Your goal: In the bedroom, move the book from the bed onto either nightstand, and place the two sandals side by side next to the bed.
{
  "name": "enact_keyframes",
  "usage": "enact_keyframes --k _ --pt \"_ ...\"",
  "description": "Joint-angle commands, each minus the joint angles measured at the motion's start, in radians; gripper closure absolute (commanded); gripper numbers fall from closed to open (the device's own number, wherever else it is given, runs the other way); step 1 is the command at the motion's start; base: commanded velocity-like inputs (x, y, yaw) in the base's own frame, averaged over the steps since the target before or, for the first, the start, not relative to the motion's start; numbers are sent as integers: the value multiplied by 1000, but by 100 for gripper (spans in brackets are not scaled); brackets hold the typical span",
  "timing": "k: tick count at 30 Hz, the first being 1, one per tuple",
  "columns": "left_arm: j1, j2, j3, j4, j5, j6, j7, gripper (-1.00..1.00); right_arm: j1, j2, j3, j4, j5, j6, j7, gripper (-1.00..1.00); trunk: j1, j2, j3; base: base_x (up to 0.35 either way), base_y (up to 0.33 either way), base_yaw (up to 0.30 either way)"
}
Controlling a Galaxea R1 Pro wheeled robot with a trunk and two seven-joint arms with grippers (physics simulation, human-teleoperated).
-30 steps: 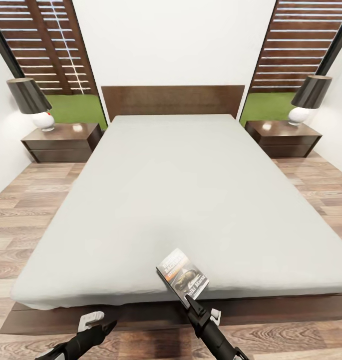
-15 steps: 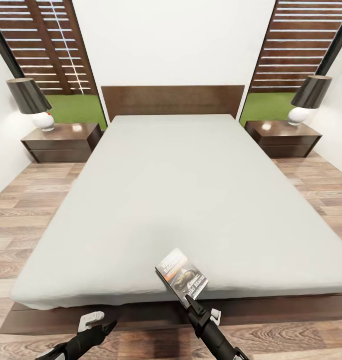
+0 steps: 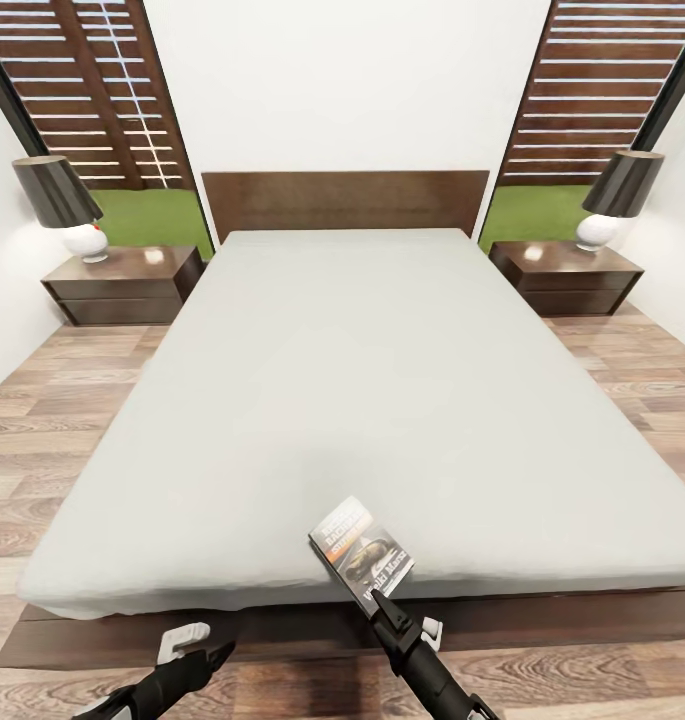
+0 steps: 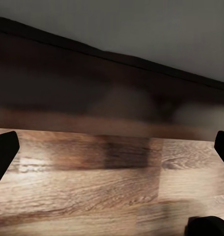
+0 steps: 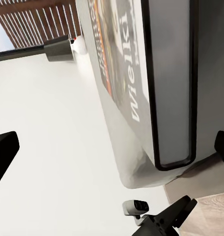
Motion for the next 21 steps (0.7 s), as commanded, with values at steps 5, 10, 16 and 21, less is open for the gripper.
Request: enact_keyframes --k 5,10,16,21 --pt "-1 -2 -8 1 7 -6 -2 -100 0 0 2 0 -9 10 1 -100 0 0 -1 0 0 0" --pt "-1 -3 -8 1 6 -6 -2 -100 0 0 2 0 -9 10 2 -100 0 0 -1 0 0 0" --pt "-1 -2 -8 1 6 -6 -2 -100 0 0 2 0 -9 11 2 -100 0 0 -1 0 0 0" --pt "-1 -3 -9 1 5 -6 -1 -100 0 0 2 0 -9 11 2 -100 0 0 -1 0 -48 0"
